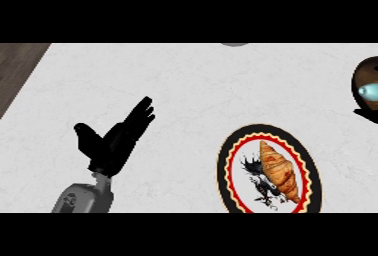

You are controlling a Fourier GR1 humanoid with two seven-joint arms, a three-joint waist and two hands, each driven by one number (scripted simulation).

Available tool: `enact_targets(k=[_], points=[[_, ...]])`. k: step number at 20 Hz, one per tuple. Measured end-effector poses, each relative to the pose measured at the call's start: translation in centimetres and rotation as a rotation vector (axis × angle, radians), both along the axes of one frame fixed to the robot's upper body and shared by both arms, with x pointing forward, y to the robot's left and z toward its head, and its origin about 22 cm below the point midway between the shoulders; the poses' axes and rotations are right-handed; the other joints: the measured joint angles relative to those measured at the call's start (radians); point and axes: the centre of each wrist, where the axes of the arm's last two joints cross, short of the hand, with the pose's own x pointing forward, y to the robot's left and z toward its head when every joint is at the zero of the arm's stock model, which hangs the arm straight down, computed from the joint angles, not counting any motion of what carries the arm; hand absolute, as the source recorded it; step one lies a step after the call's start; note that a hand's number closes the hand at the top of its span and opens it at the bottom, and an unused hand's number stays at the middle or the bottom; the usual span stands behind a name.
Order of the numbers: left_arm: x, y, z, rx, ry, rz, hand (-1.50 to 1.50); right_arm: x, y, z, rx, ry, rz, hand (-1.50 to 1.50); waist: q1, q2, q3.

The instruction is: Pick the cupcake from the plate and place it in the pan

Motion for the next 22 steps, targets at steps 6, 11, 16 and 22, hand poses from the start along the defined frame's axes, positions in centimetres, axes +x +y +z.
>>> enact_targets(k=[6, 11, 16, 22], points=[[-0.1, 0.4, -0.2, -0.001, 0.002, 0.012, 0.00, 0.6, 0.3, 0.6, 0.273, -0.087, 0.055, -1.50, -0.014, -0.004, 0.002], [-0.3, 0.4, -0.6, -0.003, 0.006, 0.017, 0.00, -0.6, -1.5, 1.3, 0.438, -0.062, 0.082, -1.50, -0.020, -0.002, 0.002], [-0.4, 0.7, -0.5, -0.003, 0.000, 0.029, 0.00, -2.7, -3.9, 1.6, 0.518, 0.004, 0.146, -1.50, -0.028, -0.002, 0.004], [-0.4, 1.1, -0.4, -0.007, 0.000, 0.042, 0.00, -4.5, -5.9, 2.5, 0.536, 0.063, 0.162, -1.50, -0.041, -0.004, 0.006]])
